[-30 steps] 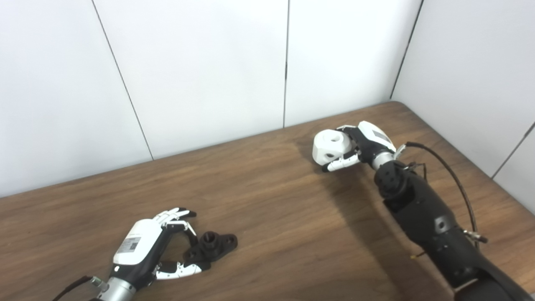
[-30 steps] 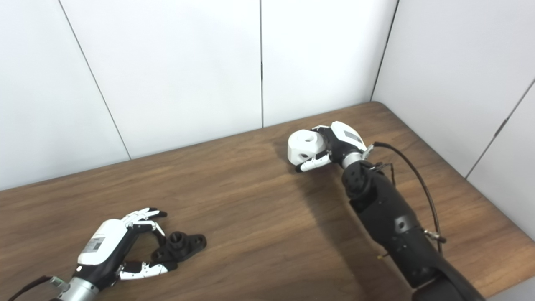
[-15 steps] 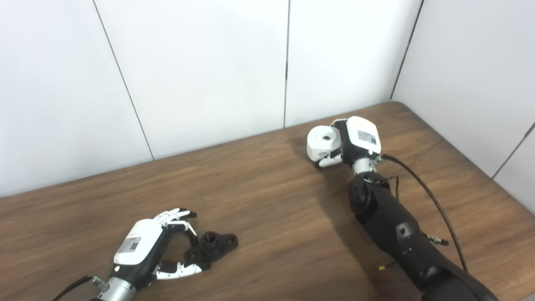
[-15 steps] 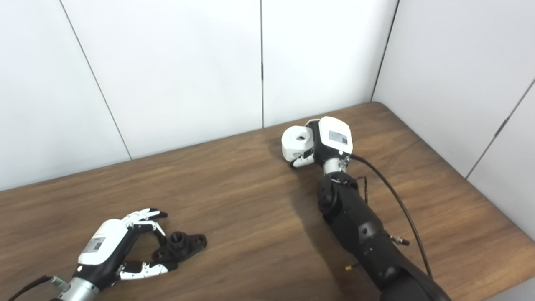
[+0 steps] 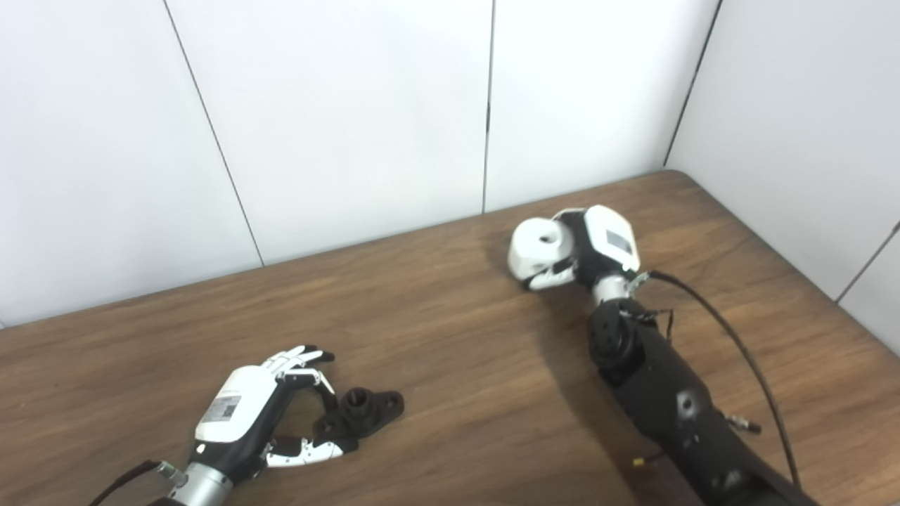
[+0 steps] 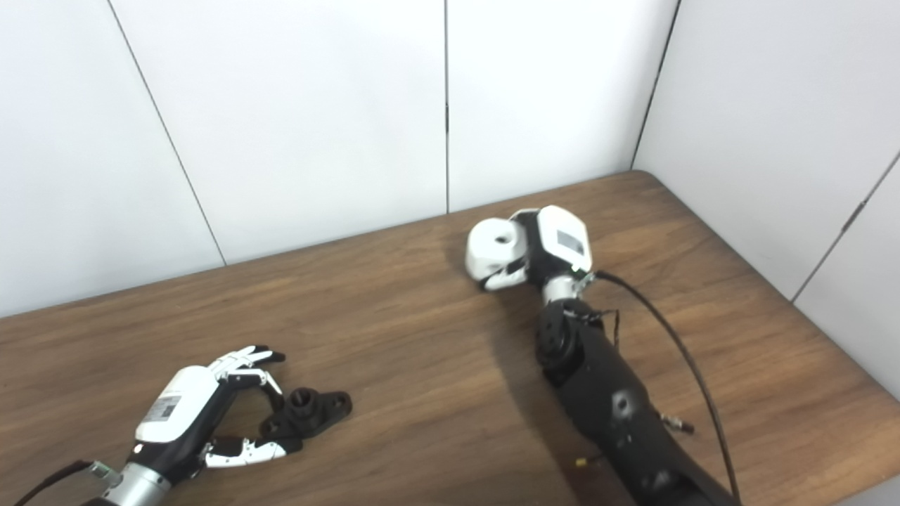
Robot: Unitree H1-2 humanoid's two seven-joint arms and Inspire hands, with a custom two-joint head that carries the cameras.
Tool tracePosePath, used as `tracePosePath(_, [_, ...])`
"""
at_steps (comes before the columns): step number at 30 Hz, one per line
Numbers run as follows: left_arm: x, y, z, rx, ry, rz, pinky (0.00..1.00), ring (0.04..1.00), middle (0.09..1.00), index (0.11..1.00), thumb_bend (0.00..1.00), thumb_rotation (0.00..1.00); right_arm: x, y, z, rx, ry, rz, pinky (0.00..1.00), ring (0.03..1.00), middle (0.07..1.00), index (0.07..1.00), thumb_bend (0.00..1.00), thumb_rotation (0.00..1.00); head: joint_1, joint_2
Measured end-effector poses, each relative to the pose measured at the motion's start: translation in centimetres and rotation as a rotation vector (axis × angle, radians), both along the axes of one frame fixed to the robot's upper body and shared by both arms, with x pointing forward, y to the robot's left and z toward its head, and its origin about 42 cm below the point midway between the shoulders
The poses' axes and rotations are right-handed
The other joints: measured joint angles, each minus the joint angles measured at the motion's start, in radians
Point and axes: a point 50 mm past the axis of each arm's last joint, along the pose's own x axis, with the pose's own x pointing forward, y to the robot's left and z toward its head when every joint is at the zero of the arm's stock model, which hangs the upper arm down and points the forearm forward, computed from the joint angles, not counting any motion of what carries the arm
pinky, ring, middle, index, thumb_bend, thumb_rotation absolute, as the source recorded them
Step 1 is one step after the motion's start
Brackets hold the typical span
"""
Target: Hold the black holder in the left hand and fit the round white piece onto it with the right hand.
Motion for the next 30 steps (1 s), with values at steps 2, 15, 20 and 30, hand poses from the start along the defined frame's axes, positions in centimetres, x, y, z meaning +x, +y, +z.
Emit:
tracePosePath(2, [0.0, -0.1, 0.0, -0.001, 0.001, 0.000, 0.90, 0.904, 0.838, 0.485, 0.52, 0.05, -0.2, 1.2, 0.8, 0.011, 0.005, 0.057, 0.60, 0.703, 0.704, 0.481, 0.52, 0.13, 0.012, 0.002])
tracePosePath(15, [0.2, -1.0, -0.3, -0.022, -0.001, 0.001, 0.90, 0.908, 0.839, 0.484, 0.52, 0.05, -2.7, 7.1, 6.0, -0.021, 0.004, 0.349, 0.62, 0.721, 0.714, 0.481, 0.52, 0.13, 0.155, 0.049])
tracePosePath(20, [0.2, -1.4, -0.3, -0.020, -0.003, -0.001, 0.92, 0.919, 0.848, 0.484, 0.52, 0.05, -3.8, 9.0, 6.8, -0.041, 0.026, 0.461, 0.63, 0.726, 0.716, 0.481, 0.52, 0.13, 0.190, 0.061])
tracePosePath(30, [0.3, -2.2, -0.2, -0.023, 0.004, 0.021, 0.94, 0.922, 0.853, 0.484, 0.52, 0.05, -5.2, 10.8, 7.8, -0.064, 0.080, 0.586, 0.61, 0.718, 0.716, 0.480, 0.52, 0.13, 0.259, 0.087])
